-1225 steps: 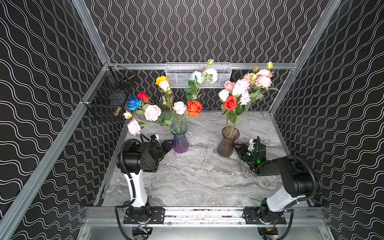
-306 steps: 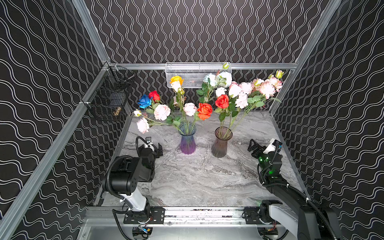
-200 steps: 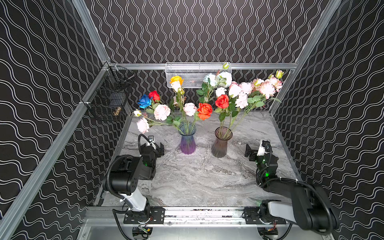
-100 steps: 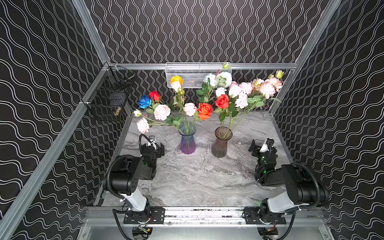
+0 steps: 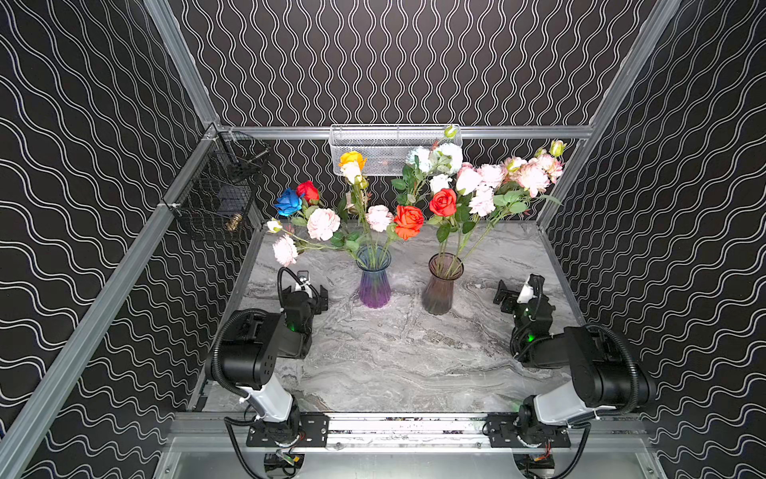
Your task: Arrange the flowers into the vase
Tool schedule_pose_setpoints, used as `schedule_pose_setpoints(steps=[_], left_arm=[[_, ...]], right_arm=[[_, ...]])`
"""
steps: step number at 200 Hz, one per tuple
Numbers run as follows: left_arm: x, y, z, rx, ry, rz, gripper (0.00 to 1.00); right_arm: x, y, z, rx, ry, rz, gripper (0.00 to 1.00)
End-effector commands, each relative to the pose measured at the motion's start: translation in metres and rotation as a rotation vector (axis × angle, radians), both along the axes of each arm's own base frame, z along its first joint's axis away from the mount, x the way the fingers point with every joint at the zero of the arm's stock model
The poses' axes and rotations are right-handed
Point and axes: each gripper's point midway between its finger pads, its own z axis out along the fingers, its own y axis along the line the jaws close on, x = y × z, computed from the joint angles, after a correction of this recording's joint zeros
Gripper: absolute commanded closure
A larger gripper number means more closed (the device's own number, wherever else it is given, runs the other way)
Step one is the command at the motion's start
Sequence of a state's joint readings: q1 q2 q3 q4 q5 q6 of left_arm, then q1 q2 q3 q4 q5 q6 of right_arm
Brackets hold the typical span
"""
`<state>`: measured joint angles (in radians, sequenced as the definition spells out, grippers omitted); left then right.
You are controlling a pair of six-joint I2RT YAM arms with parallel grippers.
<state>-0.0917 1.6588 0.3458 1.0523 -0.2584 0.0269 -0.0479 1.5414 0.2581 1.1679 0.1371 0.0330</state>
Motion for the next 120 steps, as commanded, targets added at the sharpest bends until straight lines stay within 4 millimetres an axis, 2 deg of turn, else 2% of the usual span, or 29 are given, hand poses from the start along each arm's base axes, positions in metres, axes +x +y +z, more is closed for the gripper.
schedule_pose_setpoints(steps=[1, 120], left_arm=[[0.0026, 0.0002, 0.0051, 0.011, -0.018, -0.001, 0.01], [0.0024, 0.0001, 0.0046, 0.012, -0.017, -0.002, 0.01]], right_arm=[[0.0014, 0.0016, 0.0061, -0.009, -0.023, 0.012, 0.0], [0.0028, 0.0035, 0.0065, -0.015, -0.021, 0.022, 0.0]])
